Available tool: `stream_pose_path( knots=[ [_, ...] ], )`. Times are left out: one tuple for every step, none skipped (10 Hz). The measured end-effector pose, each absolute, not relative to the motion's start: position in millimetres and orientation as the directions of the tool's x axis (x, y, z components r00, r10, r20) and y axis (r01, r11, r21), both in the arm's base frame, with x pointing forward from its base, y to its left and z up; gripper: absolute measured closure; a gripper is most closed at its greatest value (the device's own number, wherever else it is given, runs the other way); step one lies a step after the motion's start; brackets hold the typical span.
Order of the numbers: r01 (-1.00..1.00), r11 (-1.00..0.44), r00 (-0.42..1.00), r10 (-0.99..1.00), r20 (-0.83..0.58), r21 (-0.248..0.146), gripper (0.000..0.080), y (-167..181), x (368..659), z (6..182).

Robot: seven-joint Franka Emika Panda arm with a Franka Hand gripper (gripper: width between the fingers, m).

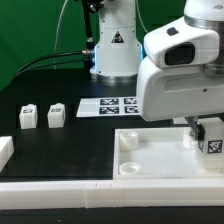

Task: Assemble one leg

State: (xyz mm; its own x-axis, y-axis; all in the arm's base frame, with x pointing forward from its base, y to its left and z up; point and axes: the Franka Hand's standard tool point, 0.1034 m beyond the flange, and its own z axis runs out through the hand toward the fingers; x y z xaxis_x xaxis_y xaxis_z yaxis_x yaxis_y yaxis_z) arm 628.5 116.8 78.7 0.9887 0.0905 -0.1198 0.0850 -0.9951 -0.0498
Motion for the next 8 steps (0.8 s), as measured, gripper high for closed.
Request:
stream_pose_path(
  knots=[
    [-0.037,-0.998,0.992,-0.032,-0.123,-0.041,0.0506,115.7,629.6,79.7],
    [-0.146,-0.989,0.982,-0.141,-0.128,-0.032,0.0505,115.9,629.4,79.5],
    [-0.233,-0.972,0.965,-0.228,-0.131,-0.02,0.0506,116.7,629.2,79.5],
    [-0.372,-0.928,0.92,-0.369,-0.133,-0.002,0.0505,116.8,629.1,79.2],
    [-0.464,-0.886,0.877,-0.461,-0.131,0.012,0.0505,117.1,629.2,78.8],
    [-0.51,-0.86,0.852,-0.508,-0.128,0.018,0.0505,117.3,629.2,78.3],
    [-0.643,-0.765,0.757,-0.642,-0.12,0.042,0.0505,117.9,629.1,78.1],
    [-0.727,-0.685,0.677,-0.728,-0.108,0.056,0.0505,117.8,629.7,77.8]
  ],
)
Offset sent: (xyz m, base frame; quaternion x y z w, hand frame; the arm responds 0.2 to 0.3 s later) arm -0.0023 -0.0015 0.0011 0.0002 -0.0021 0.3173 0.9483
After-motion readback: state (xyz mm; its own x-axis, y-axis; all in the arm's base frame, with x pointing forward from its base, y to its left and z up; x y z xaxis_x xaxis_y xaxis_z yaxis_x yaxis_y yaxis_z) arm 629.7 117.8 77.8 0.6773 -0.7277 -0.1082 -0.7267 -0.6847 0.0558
